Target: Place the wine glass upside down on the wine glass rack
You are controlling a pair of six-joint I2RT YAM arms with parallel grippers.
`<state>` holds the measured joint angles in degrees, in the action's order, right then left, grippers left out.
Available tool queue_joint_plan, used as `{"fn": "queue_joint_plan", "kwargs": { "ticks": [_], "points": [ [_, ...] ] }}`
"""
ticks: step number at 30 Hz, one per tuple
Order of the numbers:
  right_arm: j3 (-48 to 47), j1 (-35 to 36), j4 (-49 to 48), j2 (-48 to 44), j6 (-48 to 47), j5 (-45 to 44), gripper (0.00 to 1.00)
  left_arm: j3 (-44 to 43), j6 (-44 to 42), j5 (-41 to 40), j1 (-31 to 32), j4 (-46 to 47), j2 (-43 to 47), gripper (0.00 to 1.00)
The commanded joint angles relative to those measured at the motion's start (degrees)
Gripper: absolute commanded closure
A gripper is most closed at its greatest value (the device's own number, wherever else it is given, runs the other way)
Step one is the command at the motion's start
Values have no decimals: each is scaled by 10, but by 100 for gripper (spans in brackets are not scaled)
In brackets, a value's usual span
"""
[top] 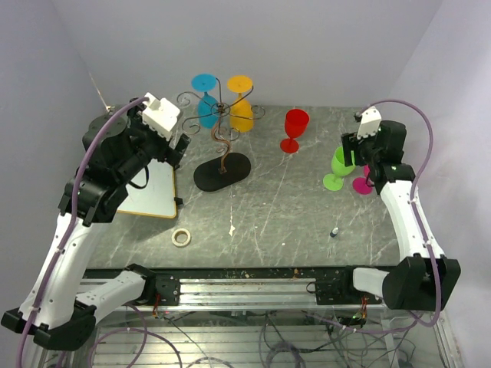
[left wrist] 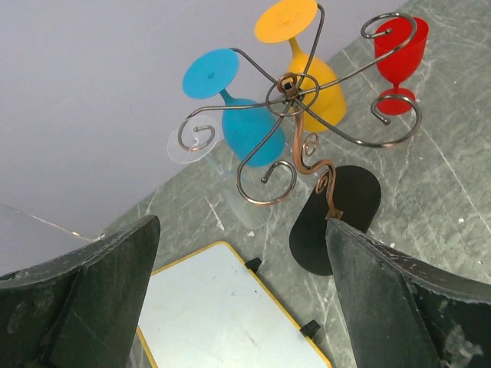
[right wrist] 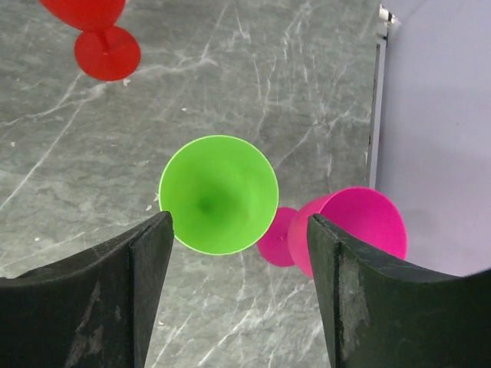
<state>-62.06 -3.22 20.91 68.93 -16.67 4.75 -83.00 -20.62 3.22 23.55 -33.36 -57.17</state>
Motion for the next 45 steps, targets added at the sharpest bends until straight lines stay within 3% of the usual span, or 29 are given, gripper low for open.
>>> {"fn": "queue_joint_plan", "kwargs": {
  "ticks": [1,9,31,45],
  "points": [
    [-25,-6,-1,27,8,-30,34,9,-5,-8,-5,-28,15,0],
    [-41,-7,-2,83,-11,-63,50,9,-13,-10,-6,-43,18,0],
    [-1,-8,-38,131,-21,-96,66,6,-14,1,3,-53,4,0],
    [5,-26,-33,130,4,-40,82,34,-12,13,0,-45,17,0]
  ]
}}
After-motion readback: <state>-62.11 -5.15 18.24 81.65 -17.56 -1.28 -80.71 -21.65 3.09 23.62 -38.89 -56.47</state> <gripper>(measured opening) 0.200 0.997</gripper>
